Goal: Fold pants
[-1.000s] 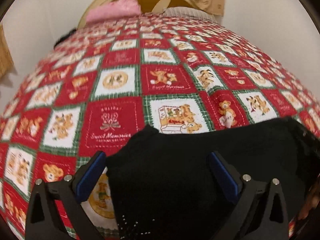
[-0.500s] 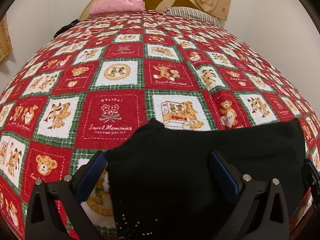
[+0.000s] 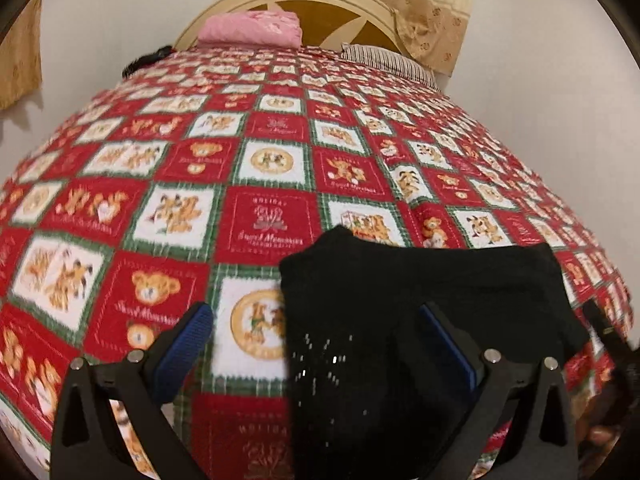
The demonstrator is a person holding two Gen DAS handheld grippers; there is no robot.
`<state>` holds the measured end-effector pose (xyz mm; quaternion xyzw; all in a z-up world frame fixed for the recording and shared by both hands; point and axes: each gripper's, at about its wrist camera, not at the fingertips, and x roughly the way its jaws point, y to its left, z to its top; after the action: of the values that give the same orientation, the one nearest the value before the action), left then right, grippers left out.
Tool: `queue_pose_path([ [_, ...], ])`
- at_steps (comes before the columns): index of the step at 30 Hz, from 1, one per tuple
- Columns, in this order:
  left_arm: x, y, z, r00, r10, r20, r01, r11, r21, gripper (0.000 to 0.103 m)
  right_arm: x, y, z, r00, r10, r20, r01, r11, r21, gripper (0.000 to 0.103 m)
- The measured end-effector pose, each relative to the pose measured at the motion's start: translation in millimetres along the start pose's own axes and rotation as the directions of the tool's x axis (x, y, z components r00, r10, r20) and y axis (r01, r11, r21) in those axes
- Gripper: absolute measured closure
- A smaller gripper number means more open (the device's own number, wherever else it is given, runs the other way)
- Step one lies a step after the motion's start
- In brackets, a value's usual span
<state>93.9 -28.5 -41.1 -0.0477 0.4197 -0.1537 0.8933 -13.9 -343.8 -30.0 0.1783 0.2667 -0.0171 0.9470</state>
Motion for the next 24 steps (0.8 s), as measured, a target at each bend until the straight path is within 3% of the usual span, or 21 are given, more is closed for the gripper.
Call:
queue_pose_path([
  [3,15,4,-7,0.998,-0.002,-0.055,0.000,0.999,-0.041,0.000,15,-3,-11,0.999,0.013,-0.051,-0.011,0.999,0.033,0.016],
  [6,28,5,-17,0.992,-0.031,-0.120,0.021,0.996,-0.083,0.000,16,2,-17,0.999,-0.004,-0.039,0.004,1.000,-0.002,0.016],
  [9,26,-6,-23,0.994,-0.003,-0.105,-0.002,0.999,-0.043,0.000,19,12,-21,0.997,0.018,-0.078,-0.022,0.998,-0.051,0.018],
  [10,27,-9,-24,0.994,-0.009,-0.111,0.005,0.999,-0.037,0.000,21,15,-23,0.996,0.011,-0.093,-0.018,0.997,-0.075,0.030],
  [13,27,-12,-26,0.993,-0.034,-0.115,0.029,0.998,-0.049,0.000,23,27,-28,0.991,-0.084,-0.100,0.066,0.983,-0.173,0.044],
  [15,27,-10,-26,0.991,-0.049,-0.121,0.042,0.997,-0.060,0.000,22,23,-26,0.992,-0.057,-0.111,0.040,0.988,-0.149,0.059],
  [17,25,-6,-23,0.988,-0.098,-0.119,0.088,0.992,-0.089,0.011,21,23,-25,0.992,-0.049,-0.115,0.032,0.989,-0.143,0.065],
  [18,23,-6,-21,0.986,-0.124,-0.115,0.113,0.989,-0.101,0.036,21,25,-25,0.992,-0.054,-0.116,0.036,0.987,-0.154,0.067],
  [19,22,-5,-21,0.984,-0.139,-0.116,0.126,0.986,-0.109,0.051,21,28,-25,0.991,-0.066,-0.114,0.046,0.985,-0.169,0.068],
  [20,21,-3,-20,0.981,-0.157,-0.116,0.142,0.981,-0.130,0.057,20,32,-25,0.991,-0.077,-0.110,0.056,0.981,-0.183,0.070],
  [21,21,-3,-20,0.979,-0.167,-0.113,0.151,0.979,-0.140,0.073,18,36,-24,0.992,-0.078,-0.102,0.057,0.980,-0.192,0.072],
  [22,20,-1,-19,0.978,-0.180,-0.109,0.162,0.975,-0.154,0.080,15,41,-23,0.993,-0.074,-0.093,0.054,0.979,-0.196,0.073],
  [24,19,0,-18,0.979,-0.179,-0.099,0.162,0.974,-0.157,0.083,8,52,-20,0.996,-0.062,-0.067,0.046,0.976,-0.214,0.075],
])
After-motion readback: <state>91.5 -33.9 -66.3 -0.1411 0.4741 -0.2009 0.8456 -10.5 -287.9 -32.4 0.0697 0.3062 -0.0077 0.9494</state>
